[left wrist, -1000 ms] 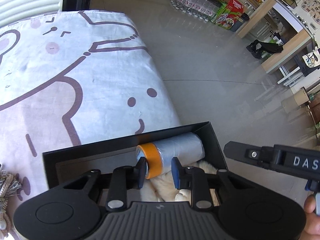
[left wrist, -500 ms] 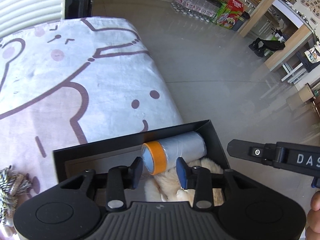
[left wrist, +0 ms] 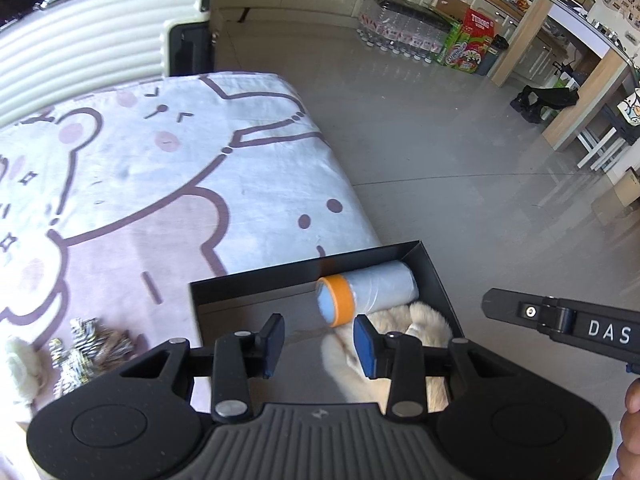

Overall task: Organize objects
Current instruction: 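Lay the plastic roll in the black box with the left gripper and release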

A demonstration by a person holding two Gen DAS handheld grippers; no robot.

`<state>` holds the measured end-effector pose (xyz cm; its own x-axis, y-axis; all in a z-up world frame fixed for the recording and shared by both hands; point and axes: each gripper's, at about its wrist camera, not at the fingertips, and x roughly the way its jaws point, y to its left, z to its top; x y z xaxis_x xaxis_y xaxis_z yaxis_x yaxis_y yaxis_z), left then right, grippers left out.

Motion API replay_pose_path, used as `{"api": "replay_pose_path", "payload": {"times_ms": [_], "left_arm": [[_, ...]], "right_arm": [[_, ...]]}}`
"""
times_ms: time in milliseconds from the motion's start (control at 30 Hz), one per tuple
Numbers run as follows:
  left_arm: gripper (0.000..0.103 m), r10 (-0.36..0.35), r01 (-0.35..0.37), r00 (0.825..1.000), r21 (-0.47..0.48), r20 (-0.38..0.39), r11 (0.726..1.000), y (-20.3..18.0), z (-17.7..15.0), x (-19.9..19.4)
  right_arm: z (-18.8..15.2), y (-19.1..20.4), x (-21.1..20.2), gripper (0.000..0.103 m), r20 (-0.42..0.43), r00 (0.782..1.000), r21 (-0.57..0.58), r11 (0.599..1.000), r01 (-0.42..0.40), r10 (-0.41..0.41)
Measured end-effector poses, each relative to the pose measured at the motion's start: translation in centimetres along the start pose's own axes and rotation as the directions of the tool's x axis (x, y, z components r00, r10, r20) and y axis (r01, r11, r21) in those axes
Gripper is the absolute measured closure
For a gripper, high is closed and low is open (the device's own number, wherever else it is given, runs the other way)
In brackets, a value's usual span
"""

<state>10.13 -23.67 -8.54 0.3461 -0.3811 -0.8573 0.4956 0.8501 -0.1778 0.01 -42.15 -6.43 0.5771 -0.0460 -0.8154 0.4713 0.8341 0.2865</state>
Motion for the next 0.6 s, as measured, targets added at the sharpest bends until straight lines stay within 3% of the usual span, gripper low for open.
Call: {"api": "replay_pose_path", "payload": {"times_ms": [500,600], "left_arm": [[0.062,0.075,-0.075,0.995,0.004,0.060,0.997,0.2,-2.8,-6.7],[0.057,0.090,-0.091,0.993,0.006,0.075,0.996,0.4,-3.4,-7.9]], "right_arm": [[-2.7,1.9,-5.5,0.079,0.064,0.998,-0.097,0.995,0.014,-0.008],[-3.2,2.2,-6.3,0.078,0.077,0.997,-0.103,0.994,0.022,-0.014]]}}
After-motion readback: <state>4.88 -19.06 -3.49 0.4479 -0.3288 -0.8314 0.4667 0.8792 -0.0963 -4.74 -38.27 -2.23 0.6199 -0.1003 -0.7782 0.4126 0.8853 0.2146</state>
